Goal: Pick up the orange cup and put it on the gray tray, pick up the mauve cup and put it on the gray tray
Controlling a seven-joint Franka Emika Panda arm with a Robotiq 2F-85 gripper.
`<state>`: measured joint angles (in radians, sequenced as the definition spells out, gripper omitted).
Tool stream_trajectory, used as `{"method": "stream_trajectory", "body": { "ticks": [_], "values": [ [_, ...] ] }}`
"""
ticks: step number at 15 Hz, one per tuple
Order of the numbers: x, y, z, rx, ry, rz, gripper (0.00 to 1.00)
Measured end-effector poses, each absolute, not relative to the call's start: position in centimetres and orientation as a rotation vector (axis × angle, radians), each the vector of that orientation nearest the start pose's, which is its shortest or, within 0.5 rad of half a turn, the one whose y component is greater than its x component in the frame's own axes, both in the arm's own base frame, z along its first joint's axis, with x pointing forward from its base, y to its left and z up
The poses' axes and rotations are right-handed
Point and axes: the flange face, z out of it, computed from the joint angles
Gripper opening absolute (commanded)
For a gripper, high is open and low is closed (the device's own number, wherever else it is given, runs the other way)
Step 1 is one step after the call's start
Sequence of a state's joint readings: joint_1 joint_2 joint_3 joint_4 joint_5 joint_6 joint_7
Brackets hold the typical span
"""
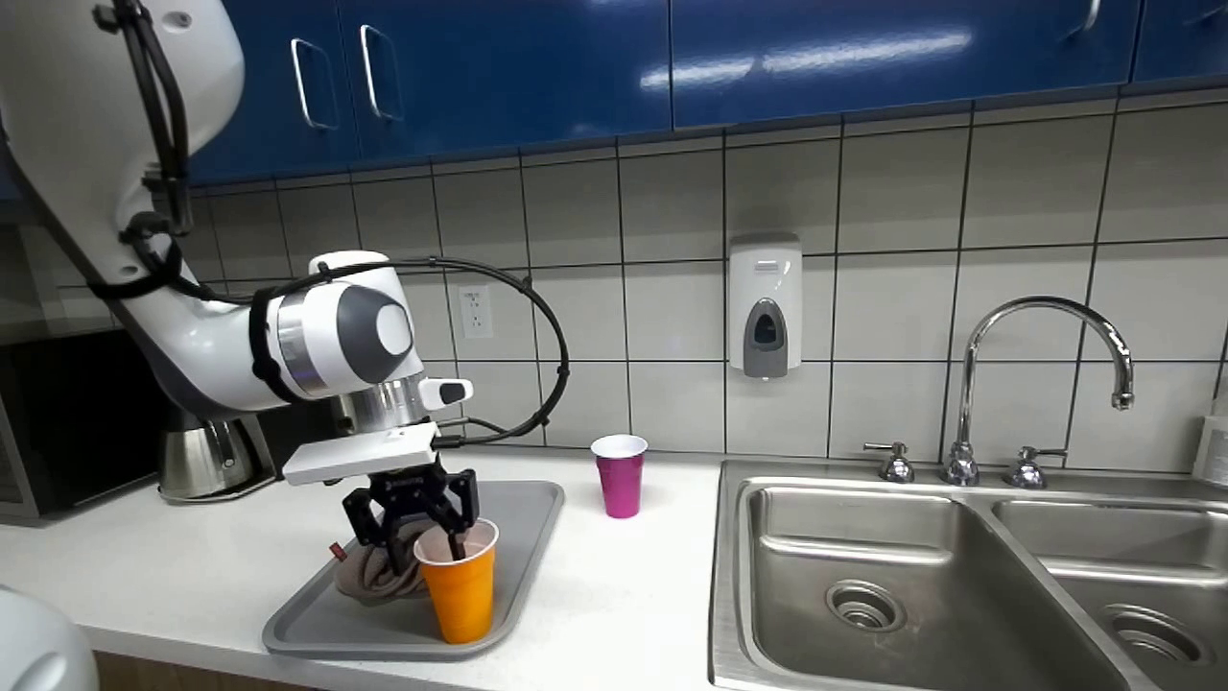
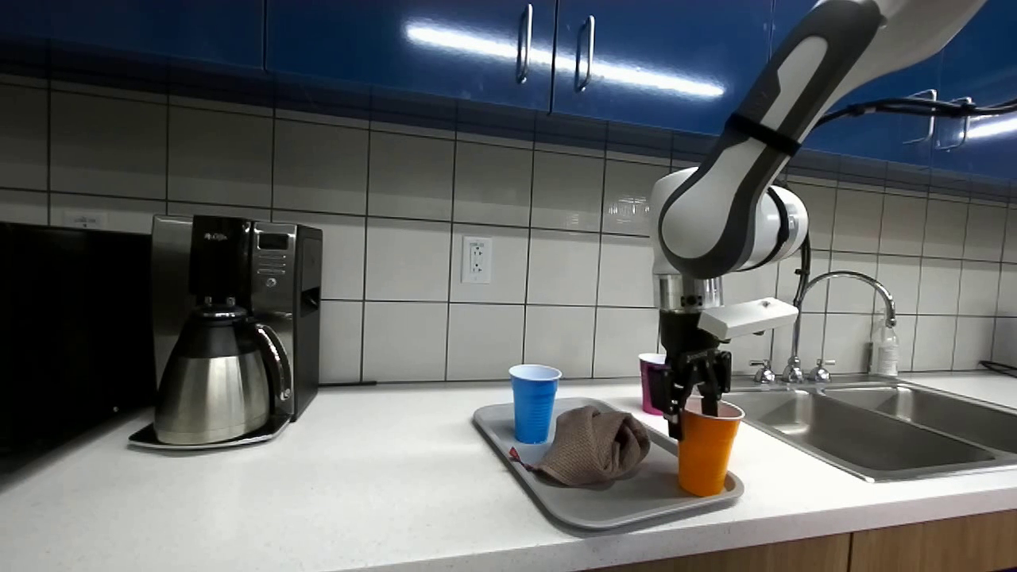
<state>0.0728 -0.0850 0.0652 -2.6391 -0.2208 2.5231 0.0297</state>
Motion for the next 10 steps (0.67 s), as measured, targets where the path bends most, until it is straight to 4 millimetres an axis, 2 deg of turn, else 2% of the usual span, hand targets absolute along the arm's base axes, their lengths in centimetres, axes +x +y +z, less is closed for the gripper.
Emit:
{"method": "stream_trajectory", "body": {
  "ticks": [4, 10],
  "values": [
    [41.8, 6.0, 27.6, -3.241, -0.471, 0.016, 1.0],
    [42.0, 5.9, 29.6, -3.238, -0.439, -0.06, 1.0]
  ]
}}
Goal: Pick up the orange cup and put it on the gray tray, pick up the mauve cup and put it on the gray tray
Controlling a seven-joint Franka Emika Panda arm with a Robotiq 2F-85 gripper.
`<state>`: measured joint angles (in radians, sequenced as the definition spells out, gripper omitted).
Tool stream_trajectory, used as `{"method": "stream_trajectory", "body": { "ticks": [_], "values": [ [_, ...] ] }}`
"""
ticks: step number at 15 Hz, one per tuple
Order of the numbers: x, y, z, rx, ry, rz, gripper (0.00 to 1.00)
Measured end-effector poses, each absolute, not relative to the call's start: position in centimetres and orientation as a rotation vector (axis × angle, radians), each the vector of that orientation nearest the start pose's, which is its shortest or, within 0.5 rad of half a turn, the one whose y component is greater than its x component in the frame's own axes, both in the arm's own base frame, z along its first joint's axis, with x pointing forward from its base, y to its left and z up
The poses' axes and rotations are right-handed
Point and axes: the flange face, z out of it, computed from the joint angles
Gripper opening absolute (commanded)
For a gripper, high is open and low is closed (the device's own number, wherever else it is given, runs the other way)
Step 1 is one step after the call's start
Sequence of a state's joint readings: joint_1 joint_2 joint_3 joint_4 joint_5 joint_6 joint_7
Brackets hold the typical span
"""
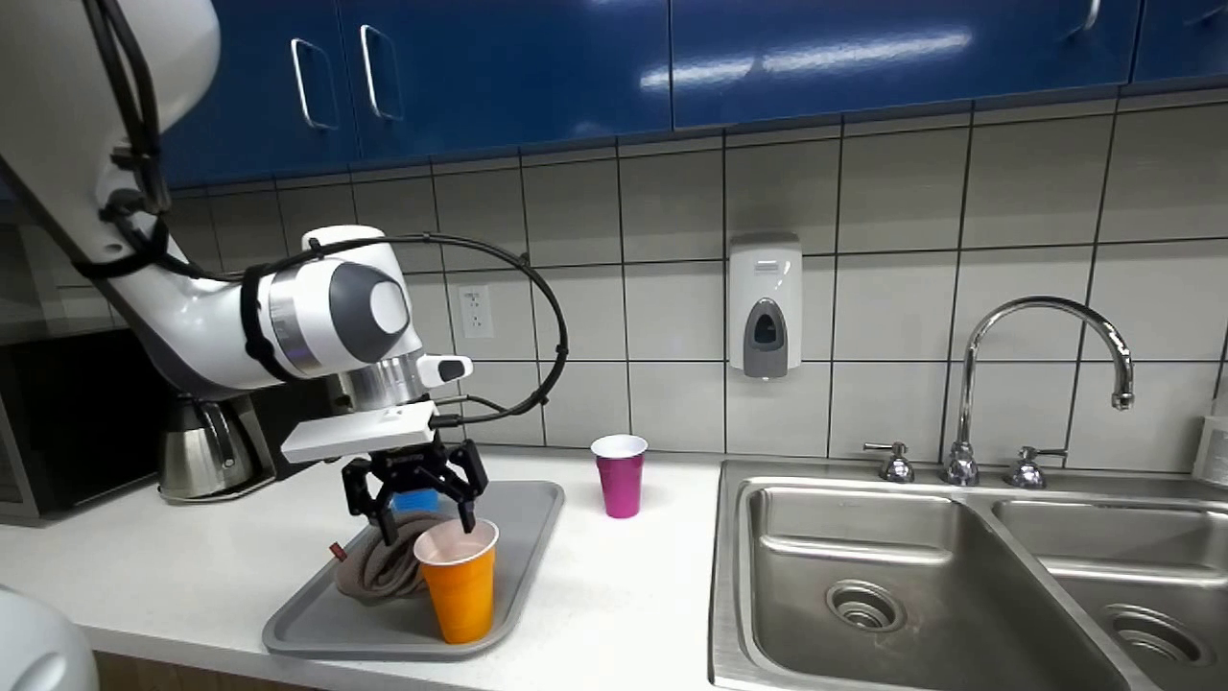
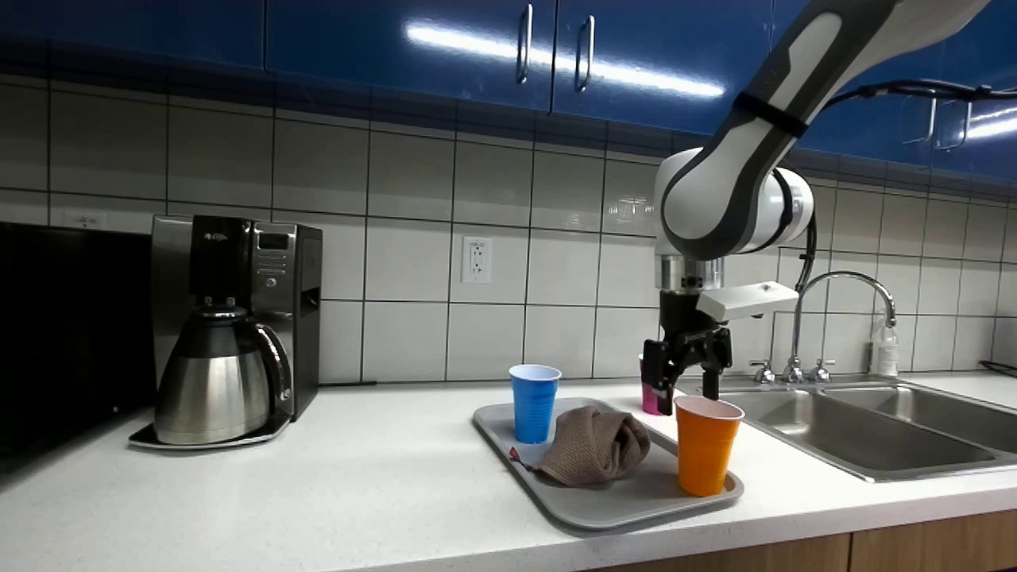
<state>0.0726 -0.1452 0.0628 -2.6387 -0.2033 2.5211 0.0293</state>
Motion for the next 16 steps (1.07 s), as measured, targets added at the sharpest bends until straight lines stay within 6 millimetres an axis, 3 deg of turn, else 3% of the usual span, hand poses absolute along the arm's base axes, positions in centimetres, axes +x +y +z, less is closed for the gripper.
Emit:
{"method": "stream_trajectory", "body": {
  "ticks": [6, 16],
  "values": [
    [43.0, 5.0, 31.8, -3.211, -0.319, -0.136, 1.0],
    [47.5, 0.9, 35.2, -3.191, -0.112, -0.262, 1.0]
  ]
}}
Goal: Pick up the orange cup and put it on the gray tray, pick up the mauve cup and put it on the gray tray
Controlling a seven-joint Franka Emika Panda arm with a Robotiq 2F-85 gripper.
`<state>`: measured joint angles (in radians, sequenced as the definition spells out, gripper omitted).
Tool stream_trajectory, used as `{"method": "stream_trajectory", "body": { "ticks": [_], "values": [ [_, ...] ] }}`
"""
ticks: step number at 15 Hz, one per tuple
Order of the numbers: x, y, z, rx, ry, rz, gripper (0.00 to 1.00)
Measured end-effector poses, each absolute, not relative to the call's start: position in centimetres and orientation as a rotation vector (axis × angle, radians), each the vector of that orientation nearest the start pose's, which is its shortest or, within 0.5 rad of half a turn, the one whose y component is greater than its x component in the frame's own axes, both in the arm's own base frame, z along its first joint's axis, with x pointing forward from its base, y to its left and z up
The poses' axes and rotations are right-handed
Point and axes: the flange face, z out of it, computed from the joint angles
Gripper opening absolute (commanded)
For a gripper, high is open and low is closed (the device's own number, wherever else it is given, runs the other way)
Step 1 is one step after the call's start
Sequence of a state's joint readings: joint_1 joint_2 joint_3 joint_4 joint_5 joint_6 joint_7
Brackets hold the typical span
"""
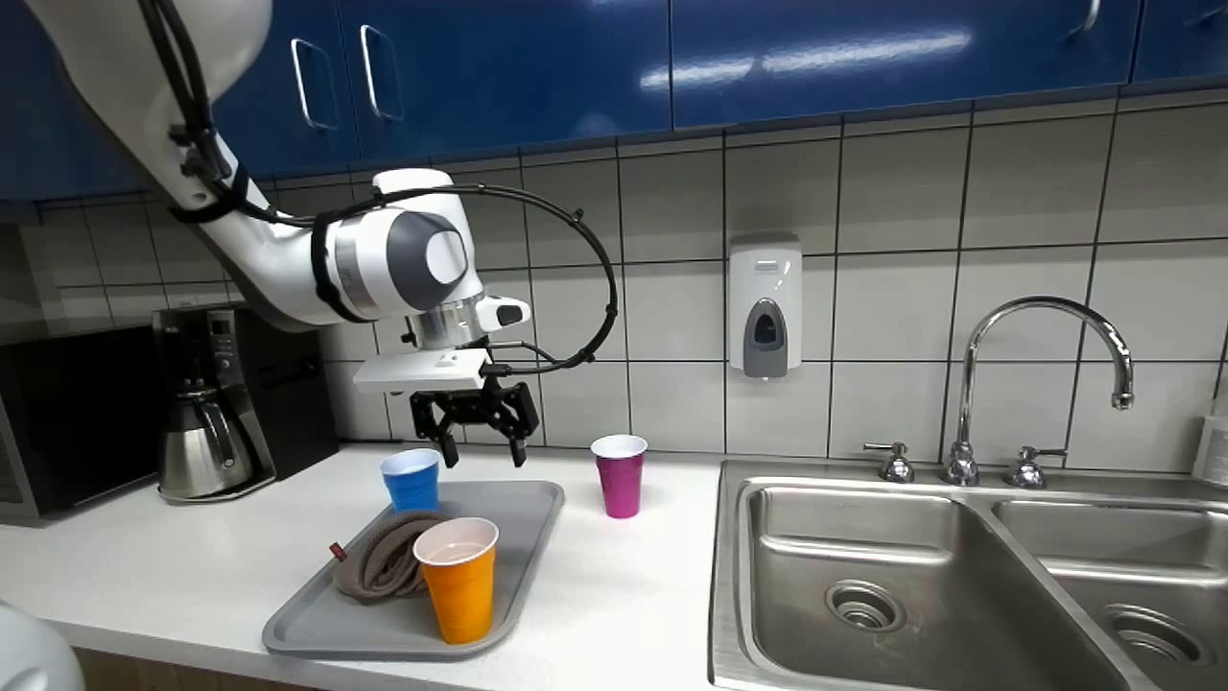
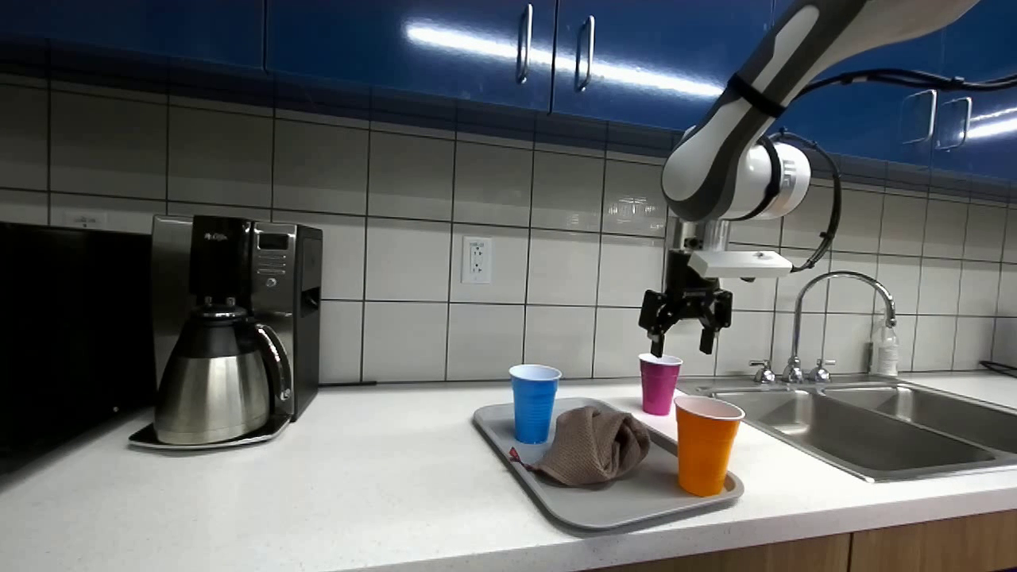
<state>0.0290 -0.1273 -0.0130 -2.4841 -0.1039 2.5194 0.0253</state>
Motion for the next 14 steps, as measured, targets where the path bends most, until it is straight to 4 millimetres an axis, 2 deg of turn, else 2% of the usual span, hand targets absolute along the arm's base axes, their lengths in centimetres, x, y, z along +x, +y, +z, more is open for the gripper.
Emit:
{"method": "stream_trajectory", "body": {
  "ticks": [2, 14],
  "values": [
    [48.32, 0.33, 35.18, -3.192, -0.093, -0.265, 1.0],
    [48.26, 0.53, 34.91, -3.192, -0.1, -0.256, 1.0]
  ]
}}
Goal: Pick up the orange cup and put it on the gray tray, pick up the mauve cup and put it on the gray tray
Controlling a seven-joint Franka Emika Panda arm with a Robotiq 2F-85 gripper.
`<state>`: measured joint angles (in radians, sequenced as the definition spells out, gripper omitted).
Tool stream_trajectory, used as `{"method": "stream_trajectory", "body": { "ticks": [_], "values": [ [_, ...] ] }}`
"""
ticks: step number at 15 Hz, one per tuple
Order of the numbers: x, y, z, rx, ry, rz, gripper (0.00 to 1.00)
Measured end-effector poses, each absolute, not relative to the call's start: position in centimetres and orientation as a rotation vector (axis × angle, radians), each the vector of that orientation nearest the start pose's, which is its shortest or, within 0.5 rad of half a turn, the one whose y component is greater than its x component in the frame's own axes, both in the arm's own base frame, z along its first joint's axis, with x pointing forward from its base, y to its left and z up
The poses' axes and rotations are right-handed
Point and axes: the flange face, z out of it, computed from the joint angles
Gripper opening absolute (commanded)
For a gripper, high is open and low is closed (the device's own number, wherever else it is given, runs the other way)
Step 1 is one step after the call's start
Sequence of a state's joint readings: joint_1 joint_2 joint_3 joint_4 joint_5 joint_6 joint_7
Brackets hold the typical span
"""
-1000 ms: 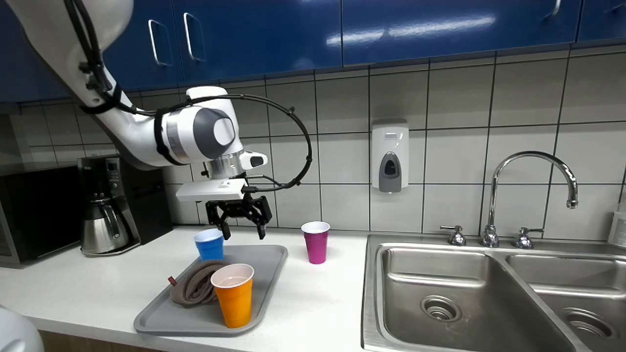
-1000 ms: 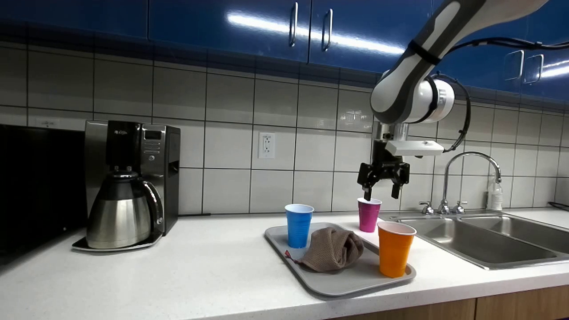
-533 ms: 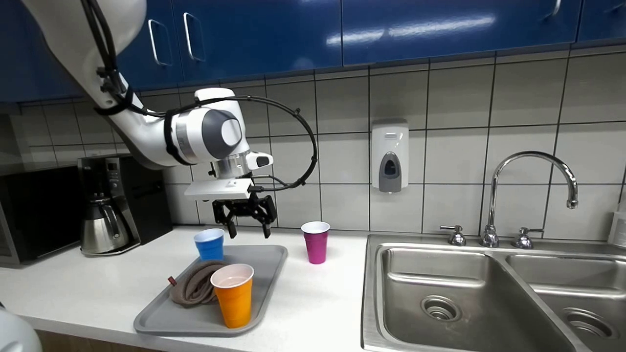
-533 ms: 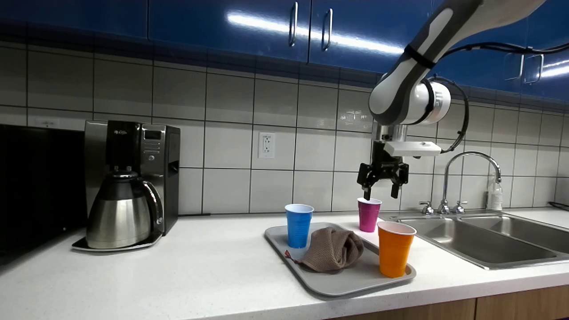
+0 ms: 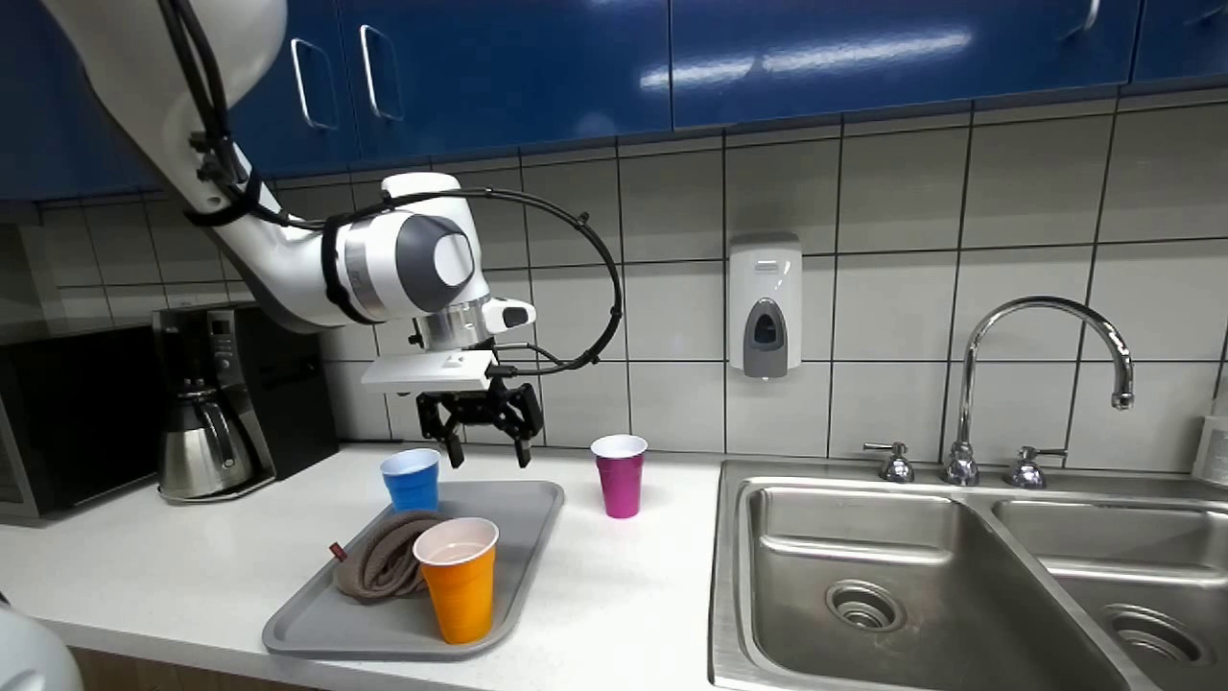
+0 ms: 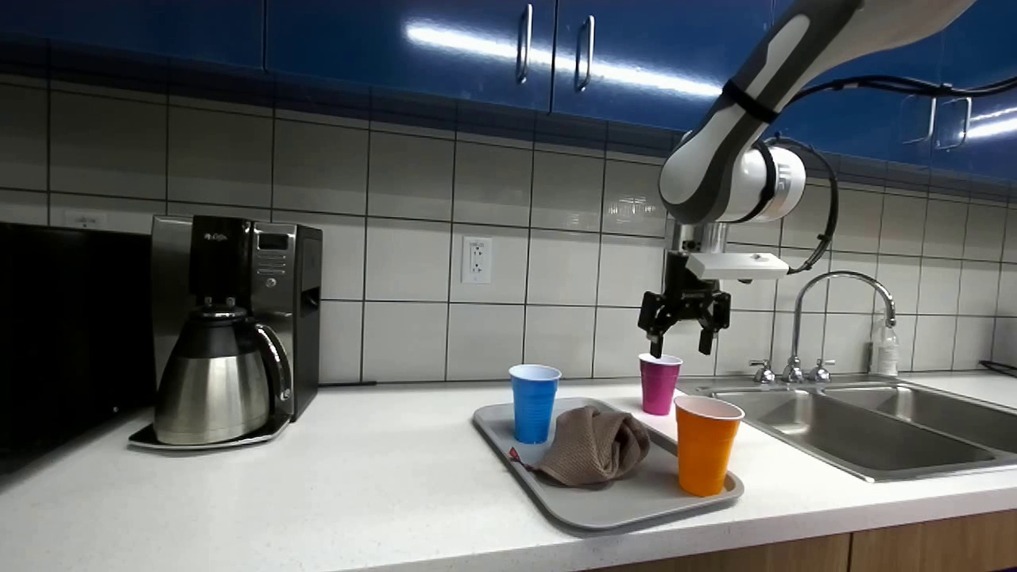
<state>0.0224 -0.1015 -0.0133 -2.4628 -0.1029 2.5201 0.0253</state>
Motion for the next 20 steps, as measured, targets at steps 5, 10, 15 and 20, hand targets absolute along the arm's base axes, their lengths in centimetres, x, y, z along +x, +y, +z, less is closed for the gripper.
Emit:
{"method": "stream_trajectory", "body": {
  "ticks": [5, 10, 15, 20],
  "values": [
    [48.3, 0.5, 34.8, -3.192, -0.1, -0.254, 1.0],
    [49.3, 0.6, 34.7, -3.189, -0.092, -0.282, 1.0],
    [52.3, 0.6, 34.4, -3.182, -0.03, -0.329, 1.0],
    [55.8, 0.4, 34.4, -3.176, 0.049, -0.387, 1.0]
  ]
}}
